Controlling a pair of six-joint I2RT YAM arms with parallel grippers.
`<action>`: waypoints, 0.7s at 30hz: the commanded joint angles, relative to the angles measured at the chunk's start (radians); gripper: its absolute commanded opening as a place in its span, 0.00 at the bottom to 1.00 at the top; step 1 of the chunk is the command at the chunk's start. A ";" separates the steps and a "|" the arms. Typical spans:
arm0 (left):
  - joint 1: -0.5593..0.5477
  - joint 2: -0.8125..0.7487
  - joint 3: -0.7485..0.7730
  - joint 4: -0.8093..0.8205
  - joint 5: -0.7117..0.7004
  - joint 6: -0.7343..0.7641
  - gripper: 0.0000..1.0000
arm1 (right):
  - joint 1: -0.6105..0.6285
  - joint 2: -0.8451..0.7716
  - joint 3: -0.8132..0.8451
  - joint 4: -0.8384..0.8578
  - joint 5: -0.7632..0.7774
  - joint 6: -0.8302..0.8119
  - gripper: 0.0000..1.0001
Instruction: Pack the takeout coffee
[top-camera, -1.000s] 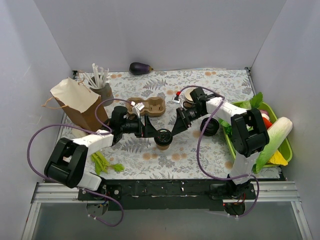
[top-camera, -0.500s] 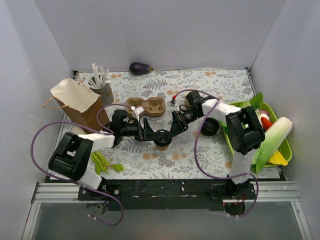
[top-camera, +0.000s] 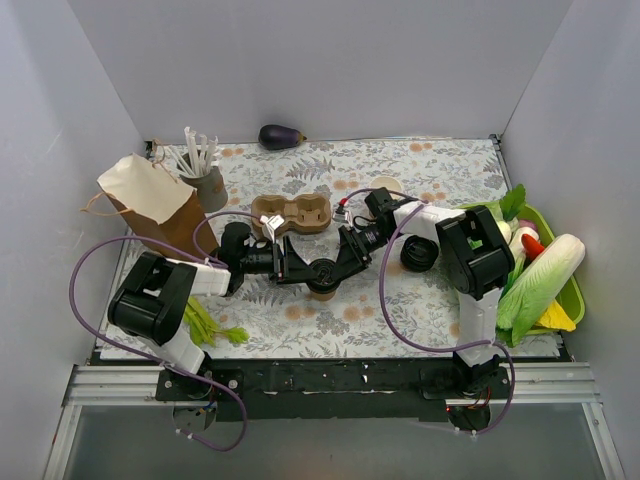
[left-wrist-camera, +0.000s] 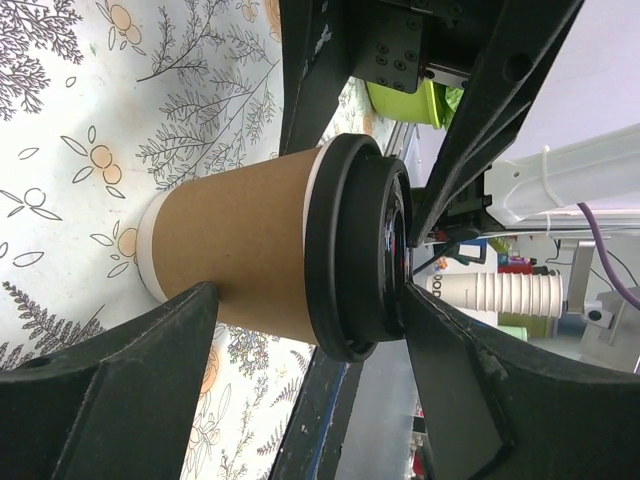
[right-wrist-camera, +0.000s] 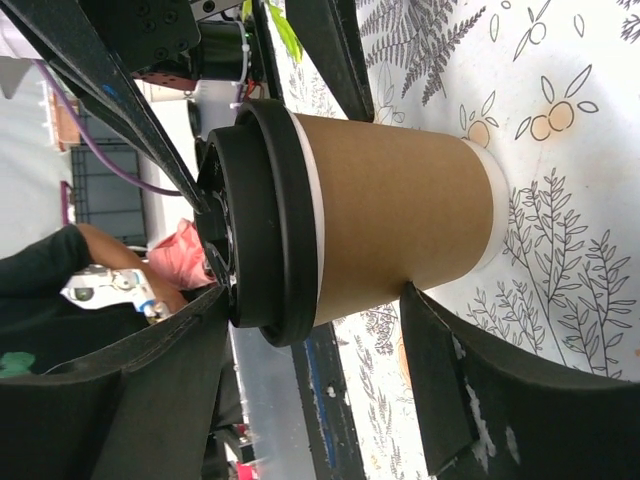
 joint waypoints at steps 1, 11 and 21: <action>0.006 0.018 -0.018 0.025 -0.017 -0.017 0.72 | 0.005 0.040 0.003 0.067 -0.016 0.028 0.70; 0.006 0.151 0.025 -0.094 -0.075 -0.035 0.70 | 0.003 0.086 -0.059 0.162 -0.054 0.149 0.65; 0.007 0.206 0.040 -0.182 -0.178 -0.028 0.69 | 0.003 0.132 -0.105 0.204 0.012 0.239 0.60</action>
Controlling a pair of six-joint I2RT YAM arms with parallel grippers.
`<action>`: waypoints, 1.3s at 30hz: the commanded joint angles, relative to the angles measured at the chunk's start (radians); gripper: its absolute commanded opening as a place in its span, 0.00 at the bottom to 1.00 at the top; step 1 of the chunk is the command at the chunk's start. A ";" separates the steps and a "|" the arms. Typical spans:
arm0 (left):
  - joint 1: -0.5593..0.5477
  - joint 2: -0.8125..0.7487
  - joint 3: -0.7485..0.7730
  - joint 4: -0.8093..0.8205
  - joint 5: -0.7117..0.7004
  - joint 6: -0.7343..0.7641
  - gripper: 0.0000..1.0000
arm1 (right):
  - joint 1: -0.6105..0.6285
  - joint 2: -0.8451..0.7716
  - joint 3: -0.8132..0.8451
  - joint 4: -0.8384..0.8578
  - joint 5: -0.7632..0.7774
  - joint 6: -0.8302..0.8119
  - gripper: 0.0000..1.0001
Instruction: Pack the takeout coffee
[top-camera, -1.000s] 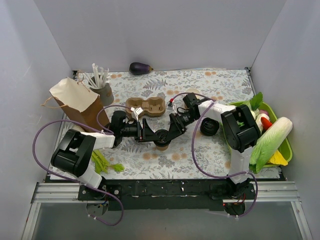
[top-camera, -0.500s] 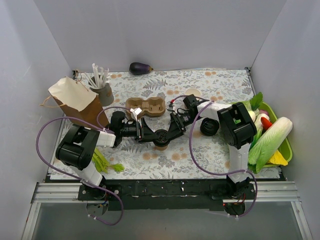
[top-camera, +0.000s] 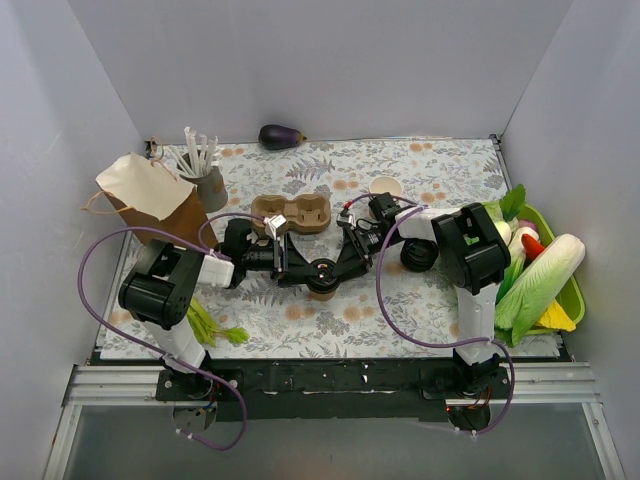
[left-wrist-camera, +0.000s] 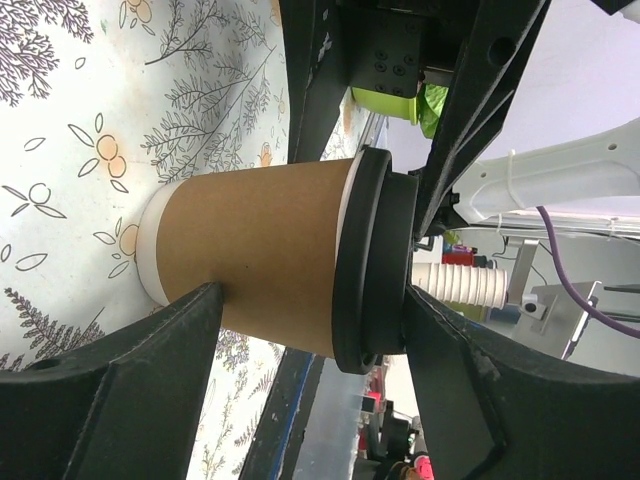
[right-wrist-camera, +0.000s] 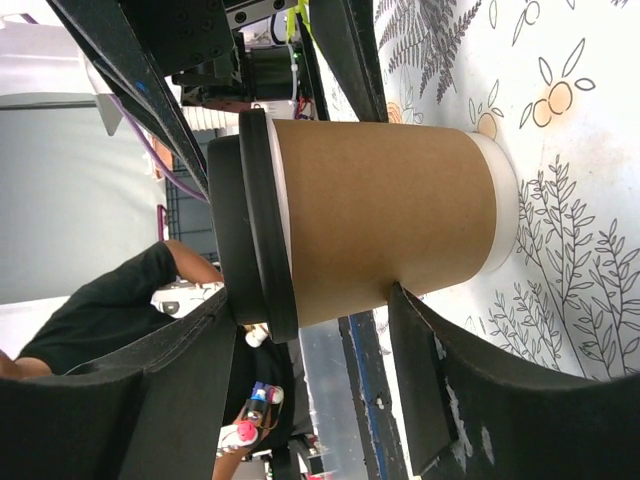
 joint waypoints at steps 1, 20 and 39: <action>-0.017 0.112 -0.012 -0.163 -0.240 0.039 0.69 | 0.030 0.081 -0.064 0.073 0.119 0.051 0.60; -0.017 -0.020 -0.039 0.049 -0.184 -0.033 0.84 | 0.031 0.037 0.031 0.069 0.109 0.024 0.72; -0.013 -0.215 -0.027 -0.190 -0.077 0.090 0.98 | 0.025 -0.091 0.035 -0.032 0.109 -0.091 0.94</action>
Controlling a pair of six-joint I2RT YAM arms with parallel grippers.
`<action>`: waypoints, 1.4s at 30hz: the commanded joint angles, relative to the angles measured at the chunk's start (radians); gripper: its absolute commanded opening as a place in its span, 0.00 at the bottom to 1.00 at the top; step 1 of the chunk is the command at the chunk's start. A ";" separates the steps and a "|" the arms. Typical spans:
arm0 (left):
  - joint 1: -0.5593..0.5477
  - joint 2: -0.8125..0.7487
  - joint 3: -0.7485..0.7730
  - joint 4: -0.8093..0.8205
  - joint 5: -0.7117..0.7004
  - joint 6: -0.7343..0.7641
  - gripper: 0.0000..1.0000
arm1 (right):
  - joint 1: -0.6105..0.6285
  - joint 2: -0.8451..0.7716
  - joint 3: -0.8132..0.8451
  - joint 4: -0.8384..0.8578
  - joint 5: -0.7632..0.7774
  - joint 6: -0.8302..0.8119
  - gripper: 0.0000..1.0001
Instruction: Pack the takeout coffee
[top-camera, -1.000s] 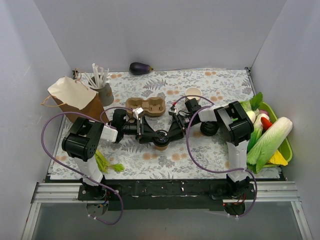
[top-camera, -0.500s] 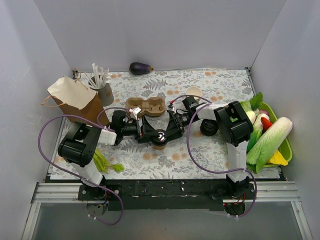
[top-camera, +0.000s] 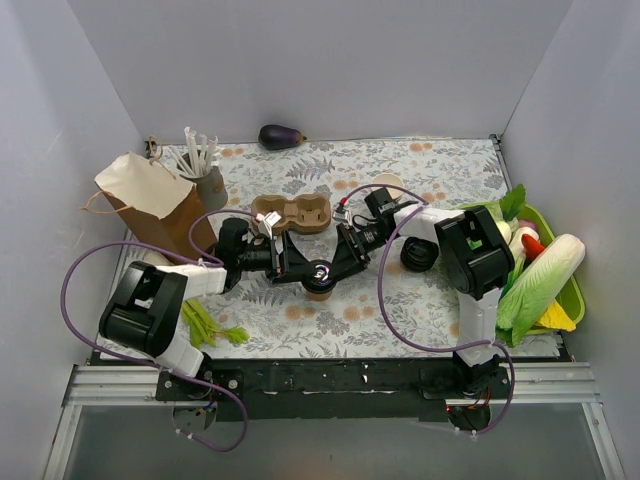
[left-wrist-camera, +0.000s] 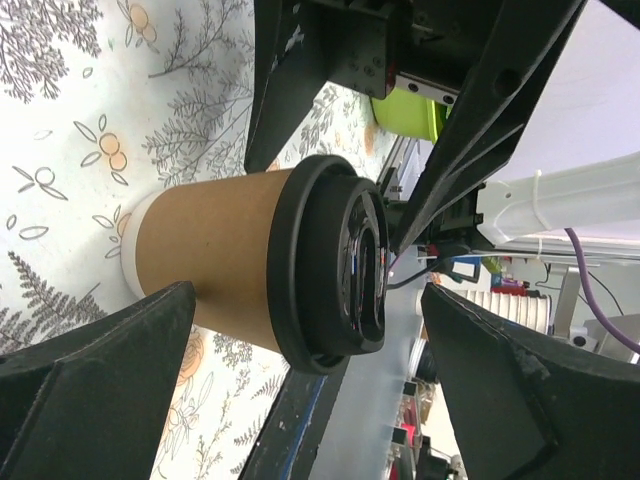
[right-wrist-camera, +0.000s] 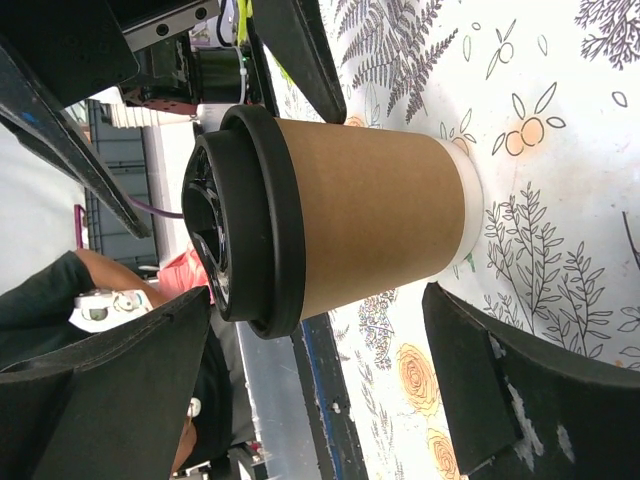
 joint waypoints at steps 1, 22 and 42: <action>-0.002 -0.012 -0.009 -0.032 0.040 0.034 0.98 | 0.000 -0.036 0.015 -0.016 -0.005 -0.035 0.94; 0.003 0.290 -0.075 0.306 0.094 0.058 0.94 | -0.001 0.150 -0.024 0.264 -0.103 0.227 0.74; -0.012 0.637 0.036 0.451 -0.030 0.103 0.85 | -0.008 0.205 -0.037 0.285 -0.057 0.279 0.70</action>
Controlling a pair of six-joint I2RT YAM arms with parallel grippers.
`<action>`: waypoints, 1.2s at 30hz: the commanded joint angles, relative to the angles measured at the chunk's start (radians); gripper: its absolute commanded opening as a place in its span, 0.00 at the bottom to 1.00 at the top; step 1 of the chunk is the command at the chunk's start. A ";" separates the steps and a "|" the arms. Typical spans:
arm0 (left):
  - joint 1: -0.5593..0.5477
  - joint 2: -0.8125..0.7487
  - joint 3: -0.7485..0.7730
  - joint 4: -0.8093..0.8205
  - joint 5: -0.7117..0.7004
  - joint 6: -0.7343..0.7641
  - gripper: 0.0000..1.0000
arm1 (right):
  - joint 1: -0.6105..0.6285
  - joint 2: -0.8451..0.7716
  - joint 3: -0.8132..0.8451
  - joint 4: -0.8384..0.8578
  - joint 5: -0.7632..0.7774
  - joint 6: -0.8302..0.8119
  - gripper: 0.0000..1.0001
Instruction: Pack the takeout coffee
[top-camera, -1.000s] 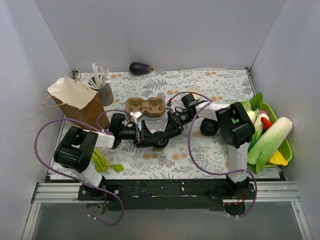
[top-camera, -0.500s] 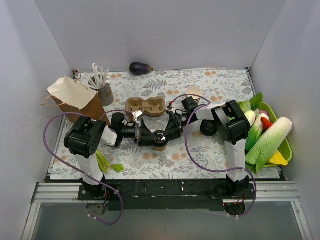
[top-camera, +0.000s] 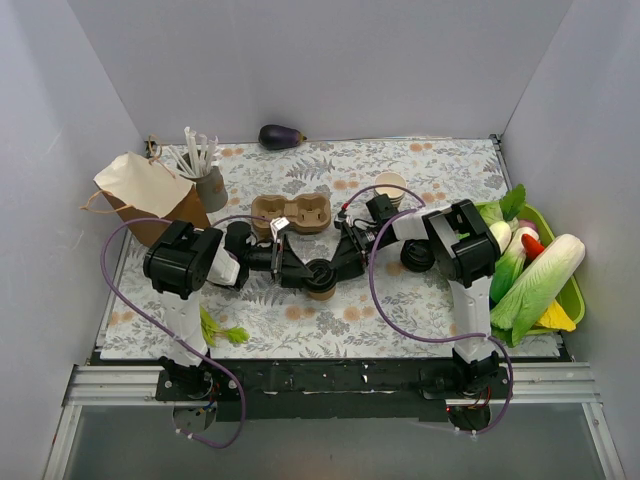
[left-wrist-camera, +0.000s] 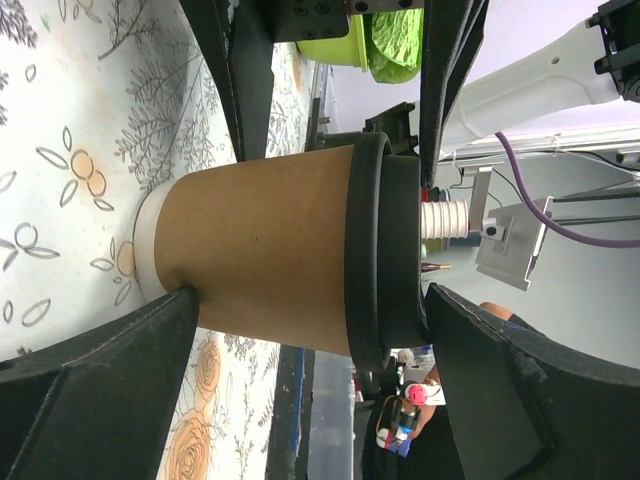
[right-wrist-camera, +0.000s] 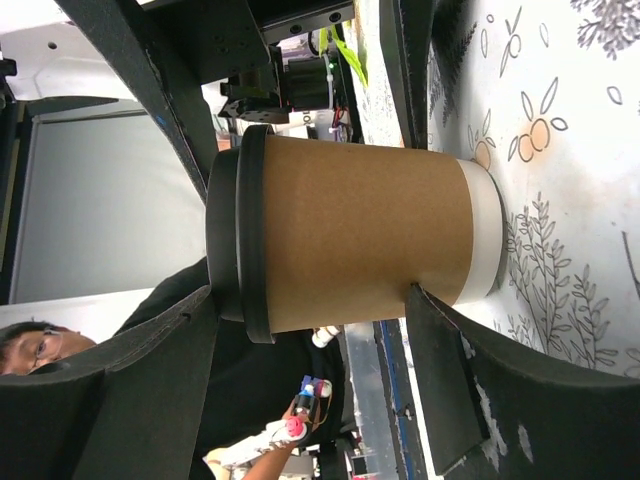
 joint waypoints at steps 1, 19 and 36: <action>-0.067 0.157 0.011 -0.140 -0.408 0.293 0.85 | 0.013 0.057 -0.023 0.024 0.167 -0.046 0.69; -0.070 -0.325 0.218 -0.685 -0.296 0.382 0.98 | -0.008 -0.202 0.132 -0.370 0.290 -0.477 0.90; -0.016 -0.486 0.396 -1.186 -0.441 0.729 0.98 | -0.046 -0.352 0.215 -0.672 0.466 -1.090 0.88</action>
